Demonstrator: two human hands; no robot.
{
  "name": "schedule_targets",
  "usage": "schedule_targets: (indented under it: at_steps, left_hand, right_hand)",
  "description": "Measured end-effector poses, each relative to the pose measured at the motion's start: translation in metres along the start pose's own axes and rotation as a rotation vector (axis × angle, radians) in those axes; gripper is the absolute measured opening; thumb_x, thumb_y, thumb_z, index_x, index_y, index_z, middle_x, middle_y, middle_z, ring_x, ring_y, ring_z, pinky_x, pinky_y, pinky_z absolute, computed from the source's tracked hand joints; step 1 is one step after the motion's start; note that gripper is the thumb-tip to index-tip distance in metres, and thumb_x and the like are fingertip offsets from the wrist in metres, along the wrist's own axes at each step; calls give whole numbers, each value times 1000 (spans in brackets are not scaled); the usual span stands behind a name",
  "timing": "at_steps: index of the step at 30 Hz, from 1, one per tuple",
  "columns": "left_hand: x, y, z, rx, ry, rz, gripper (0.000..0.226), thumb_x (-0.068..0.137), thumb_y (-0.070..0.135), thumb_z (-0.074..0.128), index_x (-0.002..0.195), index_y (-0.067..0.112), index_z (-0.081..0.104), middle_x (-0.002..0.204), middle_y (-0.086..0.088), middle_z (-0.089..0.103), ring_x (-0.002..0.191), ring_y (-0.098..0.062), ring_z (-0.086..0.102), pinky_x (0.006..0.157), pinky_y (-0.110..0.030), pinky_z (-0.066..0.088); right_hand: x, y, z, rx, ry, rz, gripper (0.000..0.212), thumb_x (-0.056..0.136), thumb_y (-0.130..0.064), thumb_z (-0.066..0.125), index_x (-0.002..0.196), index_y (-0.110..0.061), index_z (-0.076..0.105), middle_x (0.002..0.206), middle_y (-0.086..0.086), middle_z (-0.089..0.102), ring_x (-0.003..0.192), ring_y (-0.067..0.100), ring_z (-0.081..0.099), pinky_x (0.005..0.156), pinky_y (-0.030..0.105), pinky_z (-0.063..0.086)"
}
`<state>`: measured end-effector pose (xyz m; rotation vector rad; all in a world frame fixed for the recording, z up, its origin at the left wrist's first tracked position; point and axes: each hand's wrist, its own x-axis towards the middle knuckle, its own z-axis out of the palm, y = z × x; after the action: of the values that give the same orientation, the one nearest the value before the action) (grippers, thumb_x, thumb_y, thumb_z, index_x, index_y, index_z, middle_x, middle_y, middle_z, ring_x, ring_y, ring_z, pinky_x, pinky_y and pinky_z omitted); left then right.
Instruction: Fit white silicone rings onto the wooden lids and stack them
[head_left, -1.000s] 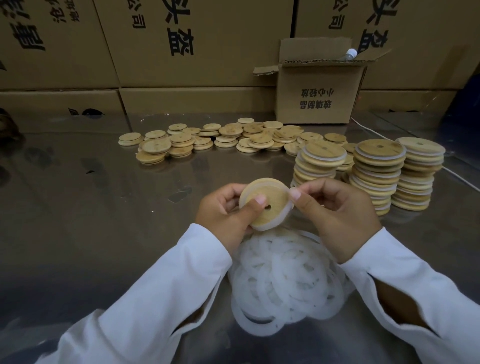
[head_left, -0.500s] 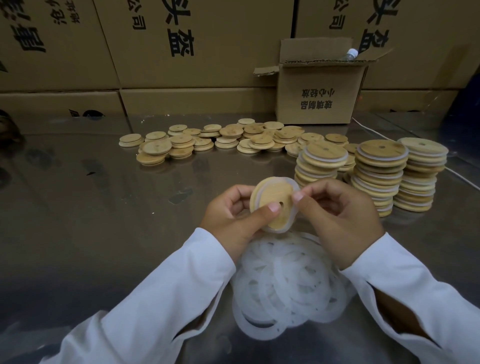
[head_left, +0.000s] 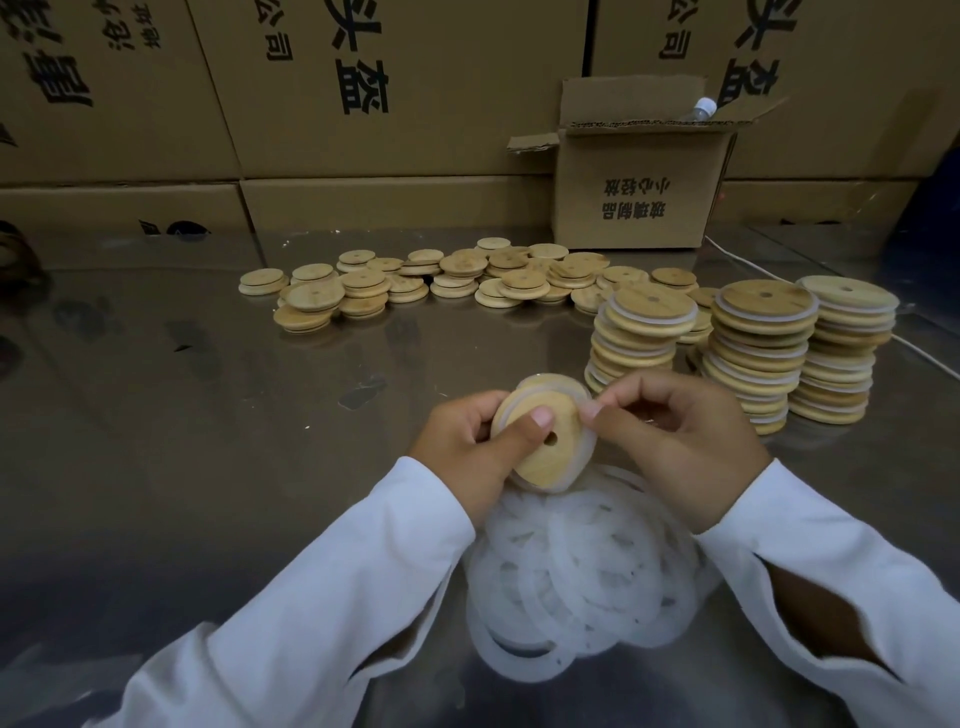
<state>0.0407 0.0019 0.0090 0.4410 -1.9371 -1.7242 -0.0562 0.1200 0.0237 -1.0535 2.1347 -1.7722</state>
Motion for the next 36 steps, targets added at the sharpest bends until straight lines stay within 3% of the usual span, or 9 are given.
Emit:
schedule_targets:
  at_steps: [5,8,11,14,16,20,24,26,36]
  left_hand:
    - [2,3,-3,-129,-51,-34,12,78,19,67,83,8,69,80,-12,67,81,-27,61,85,-42,49]
    - [2,8,-6,-166,-73,-43,21,70,25,74,85,10,69,83,-13,67,82,-28,62,86,-44,49]
    - [2,11,-7,-191,-49,-43,21,68,23,74,84,10,70,83,-15,66,82,-29,61,85,-45,49]
    - [1,10,-6,-203,-7,-28,27,66,28,62,85,10,68,80,-12,66,80,-25,61,83,-43,50]
    - [1,9,-4,-198,11,-21,19,73,23,61,85,10,68,80,-11,66,80,-25,62,81,-41,51]
    - [1,6,-3,-190,49,-15,11,84,13,58,85,11,69,80,-11,67,81,-27,63,80,-43,53]
    - [-1,6,-2,-131,54,86,14,82,7,61,80,17,70,72,1,70,73,-14,65,72,-28,53]
    - [-2,7,-2,-111,57,129,15,81,5,62,80,18,69,69,6,71,70,-7,65,67,-18,52]
    - [-3,7,-1,-71,121,157,16,83,8,62,79,22,69,68,8,70,68,-6,65,67,-21,54]
  right_hand:
    - [5,-1,-7,135,-36,96,16,72,-15,67,57,-17,68,68,4,65,71,18,59,76,35,48]
    - [7,-1,-7,178,-46,109,20,74,-10,66,55,-17,68,80,2,65,83,17,59,86,36,45]
    - [7,-2,-7,146,-62,94,21,76,-10,66,58,-20,68,95,-1,62,91,6,58,87,26,42]
    - [5,-5,-6,62,-82,24,16,77,-11,66,63,-20,67,101,1,60,83,-7,57,76,6,42]
    - [3,-6,-6,7,-72,-57,17,76,-9,67,63,-21,65,99,1,59,79,-11,56,71,1,41]
    - [1,-4,-5,-69,-49,-163,15,74,-9,69,64,-19,64,90,-1,60,79,-2,57,72,9,46]
    - [-3,1,-2,-82,11,-128,8,70,-24,68,66,-18,64,69,-2,65,68,14,61,68,31,52]
    - [-3,1,-1,-72,42,-110,12,67,-31,67,65,-21,63,67,-4,67,64,16,62,66,33,52]
    - [-9,-5,3,-203,88,-183,13,65,-39,63,73,-29,63,77,-16,63,73,-2,59,67,8,43]
